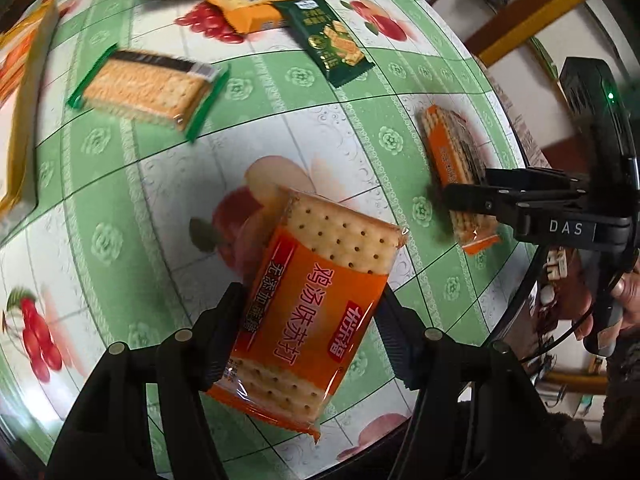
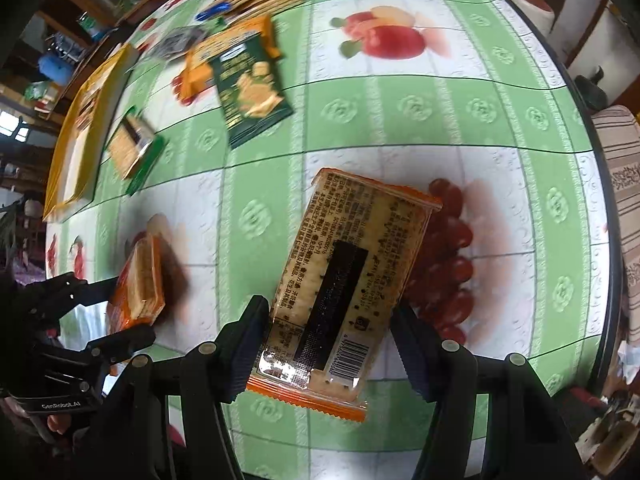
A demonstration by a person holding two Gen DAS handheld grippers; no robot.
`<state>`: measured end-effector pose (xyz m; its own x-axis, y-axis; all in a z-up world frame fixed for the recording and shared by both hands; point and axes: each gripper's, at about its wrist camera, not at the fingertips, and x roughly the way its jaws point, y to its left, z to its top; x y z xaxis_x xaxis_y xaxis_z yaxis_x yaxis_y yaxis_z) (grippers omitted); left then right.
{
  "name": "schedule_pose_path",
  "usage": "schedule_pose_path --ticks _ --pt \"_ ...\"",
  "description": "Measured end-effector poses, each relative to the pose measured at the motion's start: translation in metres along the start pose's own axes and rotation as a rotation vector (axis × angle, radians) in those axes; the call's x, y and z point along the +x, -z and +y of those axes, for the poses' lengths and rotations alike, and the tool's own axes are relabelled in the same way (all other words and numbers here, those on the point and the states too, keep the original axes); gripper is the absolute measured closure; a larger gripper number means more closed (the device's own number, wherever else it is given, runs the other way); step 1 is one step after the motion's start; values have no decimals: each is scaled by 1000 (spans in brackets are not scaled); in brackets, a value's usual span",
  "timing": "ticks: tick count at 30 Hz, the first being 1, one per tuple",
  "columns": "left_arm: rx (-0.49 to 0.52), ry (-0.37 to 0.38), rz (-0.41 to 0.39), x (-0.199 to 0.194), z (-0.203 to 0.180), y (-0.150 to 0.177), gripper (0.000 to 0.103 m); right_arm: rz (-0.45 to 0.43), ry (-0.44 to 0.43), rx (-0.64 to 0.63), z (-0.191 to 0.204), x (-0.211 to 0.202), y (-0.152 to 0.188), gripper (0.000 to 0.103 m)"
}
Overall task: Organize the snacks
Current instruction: 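Lift both held cracker packs off the table and turn them upright, then carry both packs into the white tray and open both tools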
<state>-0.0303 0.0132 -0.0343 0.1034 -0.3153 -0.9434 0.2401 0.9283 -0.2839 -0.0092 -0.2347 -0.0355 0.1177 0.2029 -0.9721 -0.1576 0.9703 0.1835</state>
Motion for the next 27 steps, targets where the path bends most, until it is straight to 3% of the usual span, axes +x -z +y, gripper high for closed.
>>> schedule_pose_path --ticks 6,8,15,27 --pt "1 -38 -65 -19 3 11 40 -13 -17 -43 27 -7 -7 44" --pt "8 -51 -64 -15 -2 -6 40 -17 -18 -64 41 -6 -15 44" --pt "-14 -69 -81 -25 8 4 40 6 -30 -125 71 3 -14 45" --pt "-58 -87 -141 -44 18 6 40 -21 -38 -216 93 -14 -12 48"
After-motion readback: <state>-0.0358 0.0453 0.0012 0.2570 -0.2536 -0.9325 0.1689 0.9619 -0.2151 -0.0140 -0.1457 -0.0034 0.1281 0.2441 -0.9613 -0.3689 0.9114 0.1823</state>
